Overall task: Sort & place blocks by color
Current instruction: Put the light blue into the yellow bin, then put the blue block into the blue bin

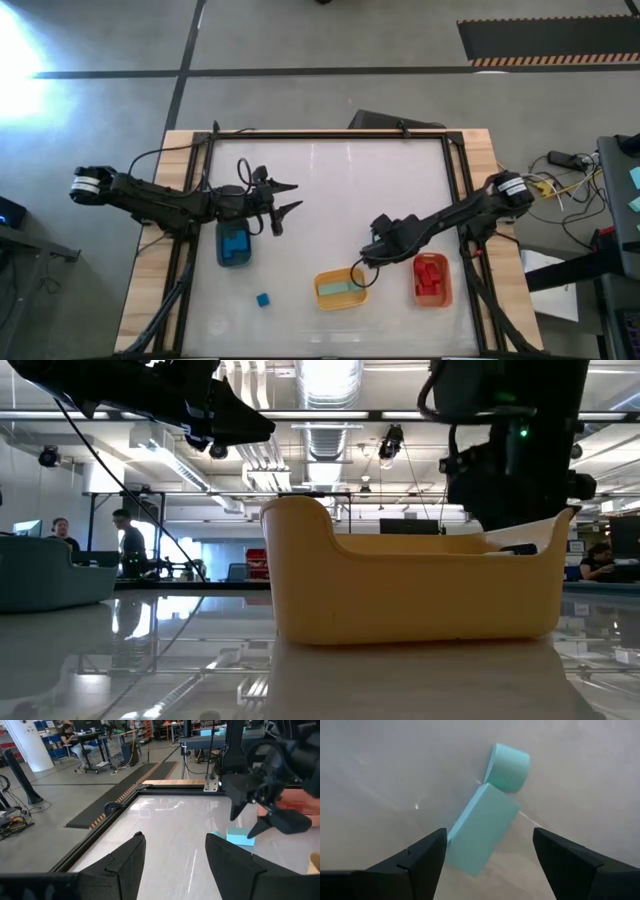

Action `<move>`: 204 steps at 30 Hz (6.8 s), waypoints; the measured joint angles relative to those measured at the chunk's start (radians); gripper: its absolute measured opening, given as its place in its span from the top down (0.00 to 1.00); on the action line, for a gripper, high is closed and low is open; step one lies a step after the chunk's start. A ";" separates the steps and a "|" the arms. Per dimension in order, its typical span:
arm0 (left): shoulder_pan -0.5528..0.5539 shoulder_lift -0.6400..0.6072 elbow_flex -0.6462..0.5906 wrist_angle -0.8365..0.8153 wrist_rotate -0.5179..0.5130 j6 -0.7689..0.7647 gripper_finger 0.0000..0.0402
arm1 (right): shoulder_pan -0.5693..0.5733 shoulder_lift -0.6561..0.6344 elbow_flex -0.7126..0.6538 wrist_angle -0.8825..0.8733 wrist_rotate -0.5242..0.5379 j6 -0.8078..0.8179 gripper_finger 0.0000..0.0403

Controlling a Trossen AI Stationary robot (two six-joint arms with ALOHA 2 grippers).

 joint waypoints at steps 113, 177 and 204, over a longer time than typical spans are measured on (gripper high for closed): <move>-0.317 0.031 0.077 -0.003 -0.078 -0.213 0.52 | 0.116 -0.020 0.227 0.232 0.033 -1.239 0.57; -0.626 0.625 0.660 -1.345 0.339 -1.204 0.50 | 0.090 -0.427 -0.302 1.068 0.051 -1.447 0.70; -0.628 0.625 0.567 -1.222 0.305 -1.122 0.32 | 0.090 -0.427 -0.328 1.068 0.051 -1.381 0.71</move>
